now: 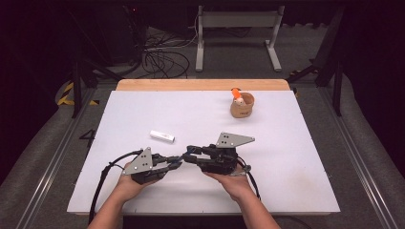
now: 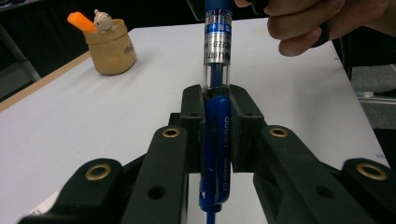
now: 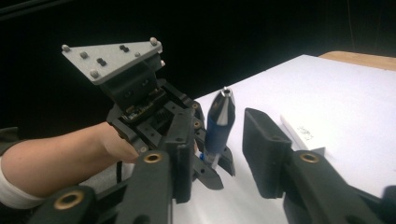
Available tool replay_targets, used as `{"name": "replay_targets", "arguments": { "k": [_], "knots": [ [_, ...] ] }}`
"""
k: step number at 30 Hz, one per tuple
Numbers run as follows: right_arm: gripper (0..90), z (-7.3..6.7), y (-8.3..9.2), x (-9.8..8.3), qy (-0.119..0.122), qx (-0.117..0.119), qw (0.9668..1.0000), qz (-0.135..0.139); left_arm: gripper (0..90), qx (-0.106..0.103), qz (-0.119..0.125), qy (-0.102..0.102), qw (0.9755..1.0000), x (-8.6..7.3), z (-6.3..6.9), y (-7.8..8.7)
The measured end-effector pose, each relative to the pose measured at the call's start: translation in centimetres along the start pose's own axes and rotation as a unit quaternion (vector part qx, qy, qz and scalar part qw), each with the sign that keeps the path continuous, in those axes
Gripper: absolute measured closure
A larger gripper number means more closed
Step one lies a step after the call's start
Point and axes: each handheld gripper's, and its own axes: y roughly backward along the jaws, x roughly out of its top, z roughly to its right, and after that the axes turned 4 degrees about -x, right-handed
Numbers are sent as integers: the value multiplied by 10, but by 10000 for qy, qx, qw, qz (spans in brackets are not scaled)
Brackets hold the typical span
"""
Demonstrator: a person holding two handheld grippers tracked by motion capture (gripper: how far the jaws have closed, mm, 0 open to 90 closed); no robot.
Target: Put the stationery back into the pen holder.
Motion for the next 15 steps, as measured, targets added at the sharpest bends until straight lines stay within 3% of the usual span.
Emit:
{"name": "replay_targets", "arguments": {
  "k": [6,10,12,15],
  "knots": [
    [786,1,1,-1,-35,39,10000,54,786,-60,24,78,9999,-1,0,-2],
    [798,2,0,-2,-85,51,9999,47,780,-46,-23,95,9999,-2,-1,-3],
    [799,2,0,-2,-73,16,10000,42,770,-20,-40,199,9998,-2,-1,-3],
    [800,1,1,-2,17,-150,9999,8,675,120,-102,293,9994,-1,-3,-3]
  ]
}}
